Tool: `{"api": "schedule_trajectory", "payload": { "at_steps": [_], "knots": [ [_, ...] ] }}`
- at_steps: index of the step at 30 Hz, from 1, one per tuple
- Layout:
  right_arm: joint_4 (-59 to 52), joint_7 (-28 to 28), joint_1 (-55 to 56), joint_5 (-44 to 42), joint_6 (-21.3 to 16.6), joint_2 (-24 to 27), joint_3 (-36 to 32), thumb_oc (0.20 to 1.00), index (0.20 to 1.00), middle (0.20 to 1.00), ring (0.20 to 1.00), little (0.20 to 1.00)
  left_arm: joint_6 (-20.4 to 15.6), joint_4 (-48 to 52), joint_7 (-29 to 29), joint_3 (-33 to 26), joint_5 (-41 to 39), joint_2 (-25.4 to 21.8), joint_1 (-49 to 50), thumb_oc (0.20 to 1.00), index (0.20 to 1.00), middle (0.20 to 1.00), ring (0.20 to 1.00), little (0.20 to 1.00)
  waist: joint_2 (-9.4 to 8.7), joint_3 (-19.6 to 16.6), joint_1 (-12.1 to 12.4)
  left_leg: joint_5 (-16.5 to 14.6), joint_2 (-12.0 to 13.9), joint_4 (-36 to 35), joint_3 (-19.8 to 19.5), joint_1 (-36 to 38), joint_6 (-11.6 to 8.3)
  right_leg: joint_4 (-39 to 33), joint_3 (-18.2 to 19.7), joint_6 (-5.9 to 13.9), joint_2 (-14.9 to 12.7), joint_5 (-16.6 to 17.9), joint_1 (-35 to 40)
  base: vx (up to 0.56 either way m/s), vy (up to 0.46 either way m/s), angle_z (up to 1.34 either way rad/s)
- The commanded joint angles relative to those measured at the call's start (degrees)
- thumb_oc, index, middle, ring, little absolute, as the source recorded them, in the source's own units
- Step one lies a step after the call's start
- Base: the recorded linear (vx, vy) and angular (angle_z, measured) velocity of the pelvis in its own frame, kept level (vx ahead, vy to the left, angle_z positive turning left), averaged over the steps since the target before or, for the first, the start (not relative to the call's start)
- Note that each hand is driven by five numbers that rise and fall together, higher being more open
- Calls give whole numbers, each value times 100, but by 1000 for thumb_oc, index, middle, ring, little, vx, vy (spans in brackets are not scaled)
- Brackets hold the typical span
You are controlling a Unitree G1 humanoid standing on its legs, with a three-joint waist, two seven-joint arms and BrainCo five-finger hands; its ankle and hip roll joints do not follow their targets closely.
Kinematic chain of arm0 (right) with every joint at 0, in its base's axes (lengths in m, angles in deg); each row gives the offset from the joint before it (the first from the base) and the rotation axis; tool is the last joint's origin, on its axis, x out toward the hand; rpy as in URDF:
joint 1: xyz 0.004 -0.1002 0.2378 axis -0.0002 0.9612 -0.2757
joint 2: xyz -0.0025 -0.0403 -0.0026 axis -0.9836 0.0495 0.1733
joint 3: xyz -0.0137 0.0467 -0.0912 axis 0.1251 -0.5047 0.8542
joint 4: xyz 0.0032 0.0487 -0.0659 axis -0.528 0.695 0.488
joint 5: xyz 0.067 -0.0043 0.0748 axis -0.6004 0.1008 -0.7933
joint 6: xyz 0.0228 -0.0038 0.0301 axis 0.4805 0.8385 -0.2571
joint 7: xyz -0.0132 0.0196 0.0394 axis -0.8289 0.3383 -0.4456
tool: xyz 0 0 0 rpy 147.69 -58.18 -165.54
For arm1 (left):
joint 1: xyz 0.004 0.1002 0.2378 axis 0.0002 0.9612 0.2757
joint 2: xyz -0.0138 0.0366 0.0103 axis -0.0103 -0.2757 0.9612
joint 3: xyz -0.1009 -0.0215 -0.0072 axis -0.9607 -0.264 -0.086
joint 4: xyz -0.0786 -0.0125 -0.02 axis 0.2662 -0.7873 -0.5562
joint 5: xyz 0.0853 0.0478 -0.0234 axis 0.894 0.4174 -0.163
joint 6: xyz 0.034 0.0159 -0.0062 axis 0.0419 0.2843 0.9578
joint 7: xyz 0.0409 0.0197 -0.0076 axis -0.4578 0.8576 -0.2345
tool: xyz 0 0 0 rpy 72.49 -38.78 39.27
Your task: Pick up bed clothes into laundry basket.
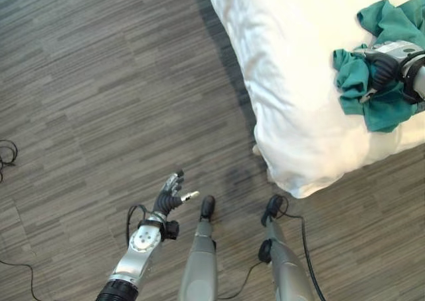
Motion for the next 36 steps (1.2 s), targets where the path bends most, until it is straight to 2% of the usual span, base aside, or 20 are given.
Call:
{"api": "schedule_trajectory", "payload": {
  "at_steps": [1,9,20,27,30,36],
  "knots": [
    [337,281,-156,438,97,388,751,1000,1000,1000,1000,1000,-301,468,-53,-58,-16,-162,-155,1000,1000,1000,1000,1000,138,239,76,1027,-272,-420,-68,-128,39,79,452,444,217,-196,385,0,0,0],
    [1296,-34,-192,796,265,614,628,1000,1000,1000,1000,1000,-303,531,-162,-43,-13,-79,-269,1000,1000,1000,1000,1000,135,383,-20,993,-269,-420,-43,-99,45,79,492,434,229,-191,380,0,0,0],
    [2117,-158,497,914,414,427,-91,1000,1000,1000,1000,1000,-303,553,-168,10,10,-71,-354,1000,1000,1000,1000,1000,167,392,-28,977,-307,-420,-39,-49,84,79,485,437,205,-193,436,0,0,0],
    [2226,-327,1126,684,434,287,-802,1000,1000,1000,1000,1000,-300,602,-197,42,50,-87,-427,1000,1000,1000,1000,1000,280,511,-21,1004,-349,-420,-56,-154,95,79,514,442,169,-157,332,0,0,0],
    [2294,-416,1230,459,428,158,-1068,1000,1000,1000,1000,1000,-313,658,-231,75,42,-65,-436,1000,1000,1000,1000,1000,414,633,23,1047,-380,-420,-33,-324,109,79,556,447,156,-106,129,-26,21,0],
    [2446,-477,1029,417,422,-14,-1064,1000,1000,1000,1000,1000,-327,755,-285,137,48,9,-460,1000,1000,1000,1000,1000,588,812,77,1066,-386,-420,13,-564,122,79,635,438,168,-57,-183,-17,8,-5]
  ]
}}
